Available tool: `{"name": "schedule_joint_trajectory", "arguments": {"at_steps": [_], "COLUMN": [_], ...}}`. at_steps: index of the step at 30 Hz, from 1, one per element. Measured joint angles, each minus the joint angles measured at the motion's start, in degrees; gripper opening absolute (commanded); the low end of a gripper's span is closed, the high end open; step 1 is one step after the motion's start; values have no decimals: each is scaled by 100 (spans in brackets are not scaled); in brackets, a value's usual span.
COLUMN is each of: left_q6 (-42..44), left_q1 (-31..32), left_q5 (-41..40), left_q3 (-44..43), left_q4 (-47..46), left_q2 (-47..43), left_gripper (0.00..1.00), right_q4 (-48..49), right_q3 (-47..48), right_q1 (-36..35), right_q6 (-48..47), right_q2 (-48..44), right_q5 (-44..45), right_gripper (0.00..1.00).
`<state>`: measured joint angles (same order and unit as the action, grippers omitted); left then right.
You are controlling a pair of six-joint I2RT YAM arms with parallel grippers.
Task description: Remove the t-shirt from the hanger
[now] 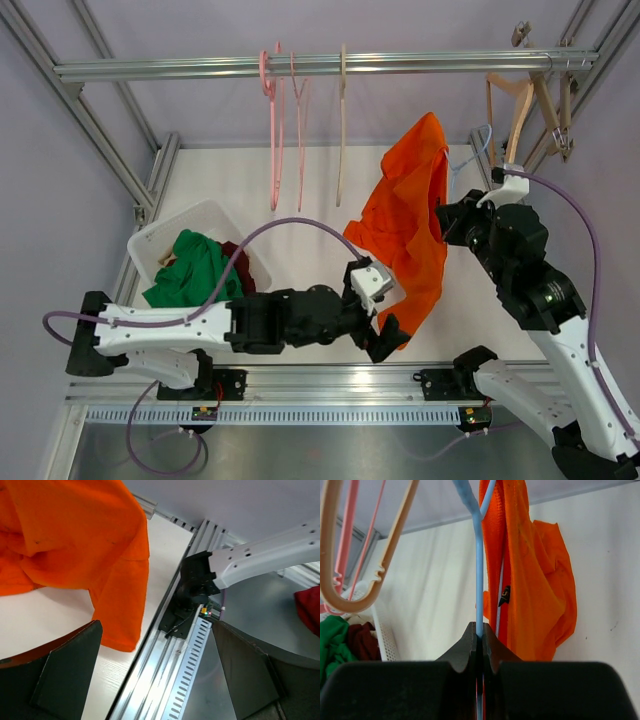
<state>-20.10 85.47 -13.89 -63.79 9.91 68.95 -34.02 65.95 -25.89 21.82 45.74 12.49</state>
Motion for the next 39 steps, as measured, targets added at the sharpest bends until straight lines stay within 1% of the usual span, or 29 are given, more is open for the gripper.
{"name": "schedule_joint_trajectory", "arguments": {"at_steps": [5, 11, 13, 15, 16, 18, 19, 20, 21, 22, 25, 30, 36, 39], "left_q6": [267, 673, 748, 769, 787, 772, 800, 772, 780, 780, 750, 568, 330, 339], "left_q1": [37, 52, 55, 59, 68, 87, 107, 125, 155, 188, 330, 625, 750, 741], "left_q5": [-317, -610, -610, -603, -601, -595, -588, -590, -595, -595, -597, -675, -975, -1152], "left_q3": [-608, -1224, -1377, -1423, -1423, -1423, -1423, -1421, -1421, -1408, -1241, -688, 315, 584], "left_q4": [-66, -173, -245, -306, -317, -323, -326, -328, -332, -365, -483, -682, -925, -883], "left_q2": [1113, 1982, 2203, 2341, 2391, 2457, 2476, 2481, 2481, 2479, 2452, 2448, 2356, 2302], "left_gripper": [99, 99, 95, 88, 68, 37, 18, 9, 3, 0, 0, 0, 0, 0], "right_q4": [-13, -66, -129, -188, -216, -234, -234, -234, -236, -234, -223, -262, -595, -835], "right_q3": [90, 334, 407, 479, 511, 577, 603, 627, 654, 684, 737, 804, 1478, 1714], "right_q1": [-4, -4, -4, -4, -4, -4, -4, -4, -4, -4, -4, -7, -28, -37], "right_q6": [72, 96, 96, 96, 94, 94, 92, 92, 92, 87, 66, 0, -76, -83], "right_q2": [-208, -389, -476, -544, -588, -667, -691, -715, -739, -750, -754, -695, -435, -483], "right_q5": [-37, -409, -498, -540, -557, -573, -573, -573, -570, -570, -570, -568, -629, -802], "right_gripper": [0, 0, 0, 0, 0, 0, 0, 0, 0, 0, 0, 0, 0, 0]}}
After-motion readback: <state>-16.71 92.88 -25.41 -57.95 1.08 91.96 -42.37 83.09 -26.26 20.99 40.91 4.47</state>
